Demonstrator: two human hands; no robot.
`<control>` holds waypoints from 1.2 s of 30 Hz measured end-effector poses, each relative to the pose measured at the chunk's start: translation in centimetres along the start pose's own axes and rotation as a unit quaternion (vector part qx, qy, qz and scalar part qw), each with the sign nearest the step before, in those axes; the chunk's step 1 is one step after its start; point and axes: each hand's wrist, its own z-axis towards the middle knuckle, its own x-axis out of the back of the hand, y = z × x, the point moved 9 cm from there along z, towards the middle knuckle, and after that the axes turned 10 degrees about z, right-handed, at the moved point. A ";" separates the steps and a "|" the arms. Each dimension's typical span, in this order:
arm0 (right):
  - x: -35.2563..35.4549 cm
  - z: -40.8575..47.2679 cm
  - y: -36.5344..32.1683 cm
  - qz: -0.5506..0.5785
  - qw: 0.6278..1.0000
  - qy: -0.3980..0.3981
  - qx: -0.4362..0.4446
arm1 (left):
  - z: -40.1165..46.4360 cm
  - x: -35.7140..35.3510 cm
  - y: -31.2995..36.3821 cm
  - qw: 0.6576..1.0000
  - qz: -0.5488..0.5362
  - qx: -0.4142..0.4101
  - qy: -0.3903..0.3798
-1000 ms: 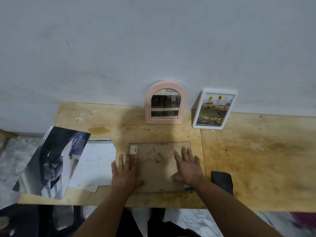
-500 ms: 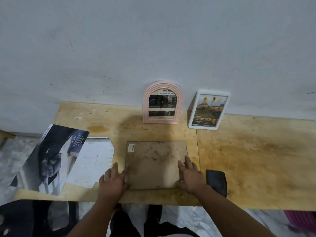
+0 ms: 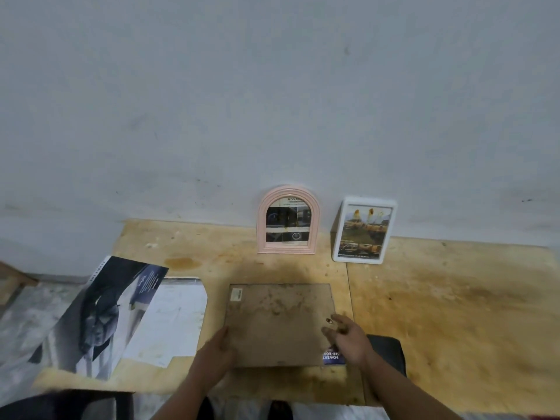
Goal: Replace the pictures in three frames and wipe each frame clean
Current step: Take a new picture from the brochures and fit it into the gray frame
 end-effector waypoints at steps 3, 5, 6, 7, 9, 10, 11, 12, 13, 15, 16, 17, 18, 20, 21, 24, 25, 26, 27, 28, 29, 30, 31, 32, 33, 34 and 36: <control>1.3 0.6 -0.3 0.013 1.000 -0.006 0.008 | -0.5 2.0 0.7 0.999 -0.021 -0.012 0.025; 2.4 -0.3 -2.6 0.034 0.999 -0.002 0.031 | -0.2 3.8 1.1 0.997 -0.070 -0.032 0.019; 3.1 -0.7 -3.8 0.054 0.998 -0.002 0.030 | 0.0 4.7 1.2 0.994 -0.098 -0.038 0.012; 3.9 -0.8 -4.6 0.069 0.997 -0.001 0.018 | -0.1 5.9 1.6 0.992 -0.115 -0.046 0.009; 5.1 -0.8 -5.5 0.091 0.995 -0.023 -0.015 | -0.7 8.3 3.3 0.990 -0.123 -0.069 0.004; 5.3 -0.7 -5.9 0.118 0.992 -0.046 -0.031 | -1.0 9.4 4.1 0.989 -0.129 -0.079 0.004; 5.3 -0.6 -6.3 0.164 0.983 -0.070 -0.041 | -1.1 10.4 5.0 0.986 -0.137 -0.091 0.004; 5.7 -0.7 -6.8 0.205 0.975 -0.073 -0.048 | -1.0 11.3 5.6 0.984 -0.149 -0.097 0.007; 6.0 -0.6 -7.3 0.234 0.968 -0.078 -0.049 | -1.0 12.1 6.2 0.980 -0.170 -0.100 0.014; 5.9 -1.2 -8.8 0.263 0.957 -0.115 -0.041 | -0.7 13.4 7.1 0.971 -0.212 -0.099 0.037; 5.9 -1.5 -9.4 0.265 0.955 -0.128 -0.036 | -0.6 13.9 7.4 0.967 -0.232 -0.095 0.052; 5.8 -1.5 -9.8 0.270 0.953 -0.134 -0.025 | -0.7 14.2 7.9 0.961 -0.253 -0.090 0.062; 5.8 -1.4 -10.2 0.280 0.951 -0.134 -0.013 | -0.6 14.1 8.3 0.954 -0.280 -0.080 0.065; 5.3 -1.2 -10.7 0.305 0.945 -0.115 0.008 | -0.5 13.0 8.8 0.940 -0.333 -0.050 0.051; 5.0 -1.2 -10.8 0.323 0.942 -0.095 0.011 | -0.4 12.1 8.9 0.933 -0.356 -0.034 0.038; 4.2 -1.2 -10.0 0.355 0.934 -0.040 -0.002 | -0.5 8.5 8.2 0.915 -0.403 0.009 0.003; 4.0 -1.4 -9.4 0.356 0.934 -0.023 -0.012 | -0.6 7.4 7.5 0.915 -0.402 0.029 0.004; 3.8 -1.6 -8.9 0.353 0.935 -0.012 -0.018 | -0.8 6.3 6.8 0.917 -0.396 0.047 0.004; 3.9 -1.6 -8.3 0.334 0.943 -0.001 -0.018 | -0.8 5.5 6.1 0.919 -0.390 0.058 0.000; 4.2 -1.5 -7.5 0.306 0.952 0.017 -0.019 | -0.6 4.6 5.5 0.923 -0.380 0.063 -0.003; 4.4 -1.5 -6.7 0.275 0.961 0.033 -0.021 | -0.5 4.1 5.1 0.927 -0.371 0.061 -0.003; 4.6 -1.3 -5.8 0.254 0.966 0.040 -0.025 | -0.2 3.9 4.8 0.929 -0.365 0.057 -0.002; 5.2 -0.9 -4.6 0.237 0.970 0.051 -0.027 | 0.2 3.6 4.6 0.931 -0.362 0.054 -0.003; 6.0 -0.7 -3.4 0.213 0.974 0.067 -0.025 | 0.5 3.5 4.7 0.933 -0.357 0.050 -0.001; 7.2 -0.1 -2.1 0.180 0.979 0.091 -0.020 | 0.9 3.5 4.7 0.936 -0.349 0.046 0.007; 8.7 0.1 -0.8 0.139 0.983 0.120 -0.021 | 1.5 3.3 4.5 0.941 -0.336 0.045 0.012; 11.4 -0.5 1.3 0.071 0.983 0.168 -0.028 | 1.8 3.2 4.5 0.952 -0.302 0.047 0.030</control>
